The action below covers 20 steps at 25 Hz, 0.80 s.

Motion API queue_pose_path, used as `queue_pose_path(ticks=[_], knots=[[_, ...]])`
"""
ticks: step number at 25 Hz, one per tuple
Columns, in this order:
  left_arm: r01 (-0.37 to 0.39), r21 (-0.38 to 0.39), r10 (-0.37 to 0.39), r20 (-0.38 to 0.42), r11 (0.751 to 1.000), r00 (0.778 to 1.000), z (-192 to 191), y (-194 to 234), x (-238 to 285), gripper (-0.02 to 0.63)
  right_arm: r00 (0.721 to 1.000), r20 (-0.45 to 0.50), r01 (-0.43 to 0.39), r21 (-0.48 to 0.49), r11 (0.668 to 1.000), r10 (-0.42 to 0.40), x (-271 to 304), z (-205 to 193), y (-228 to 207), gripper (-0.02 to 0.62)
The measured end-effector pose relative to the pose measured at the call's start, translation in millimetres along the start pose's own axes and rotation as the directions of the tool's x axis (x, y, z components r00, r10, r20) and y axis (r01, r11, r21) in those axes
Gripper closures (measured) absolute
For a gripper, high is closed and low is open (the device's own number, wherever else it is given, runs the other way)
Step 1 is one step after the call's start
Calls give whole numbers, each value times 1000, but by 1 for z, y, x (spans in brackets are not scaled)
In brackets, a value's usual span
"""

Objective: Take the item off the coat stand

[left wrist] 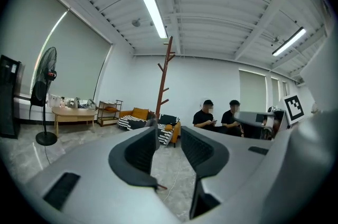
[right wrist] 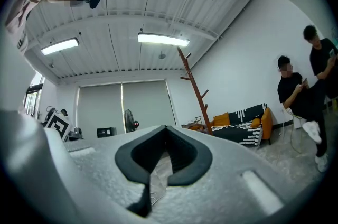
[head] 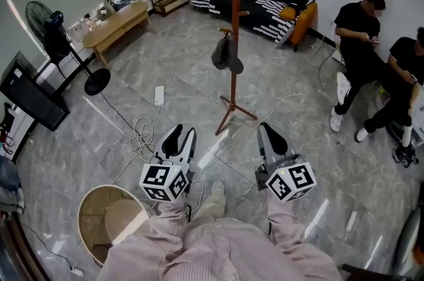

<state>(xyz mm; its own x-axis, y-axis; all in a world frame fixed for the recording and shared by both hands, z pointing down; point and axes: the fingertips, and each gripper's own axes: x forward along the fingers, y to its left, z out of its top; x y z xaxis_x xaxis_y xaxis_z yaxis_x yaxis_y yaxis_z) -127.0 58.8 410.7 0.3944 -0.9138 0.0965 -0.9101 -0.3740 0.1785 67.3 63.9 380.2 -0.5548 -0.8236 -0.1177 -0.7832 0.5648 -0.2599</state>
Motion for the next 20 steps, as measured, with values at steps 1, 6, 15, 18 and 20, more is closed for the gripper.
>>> queue_pose_path(ticks=[1, 6, 15, 18, 20], knots=[[1, -1, -1, 1, 1000, 1000, 2, 5, 10, 476, 1000, -2, 0, 2, 1000, 0, 10, -1, -4, 591], [11, 5, -11, -7, 1000, 1000, 15, 33, 61, 457, 1000, 1, -7, -1, 1000, 7, 63, 2, -24, 591], [57, 18, -57, -25, 998, 998, 28, 69, 140, 453, 1000, 21, 13, -6, 1000, -13, 133, 4, -60, 591], [74, 29, -73, -32, 997, 997, 28, 74, 160, 453, 999, 28, 19, -8, 1000, -18, 147, 2, -69, 591], [82, 33, -81, -40, 996, 996, 30, 77, 172, 453, 999, 29, 14, -11, 1000, -14, 154, 3, -73, 591]])
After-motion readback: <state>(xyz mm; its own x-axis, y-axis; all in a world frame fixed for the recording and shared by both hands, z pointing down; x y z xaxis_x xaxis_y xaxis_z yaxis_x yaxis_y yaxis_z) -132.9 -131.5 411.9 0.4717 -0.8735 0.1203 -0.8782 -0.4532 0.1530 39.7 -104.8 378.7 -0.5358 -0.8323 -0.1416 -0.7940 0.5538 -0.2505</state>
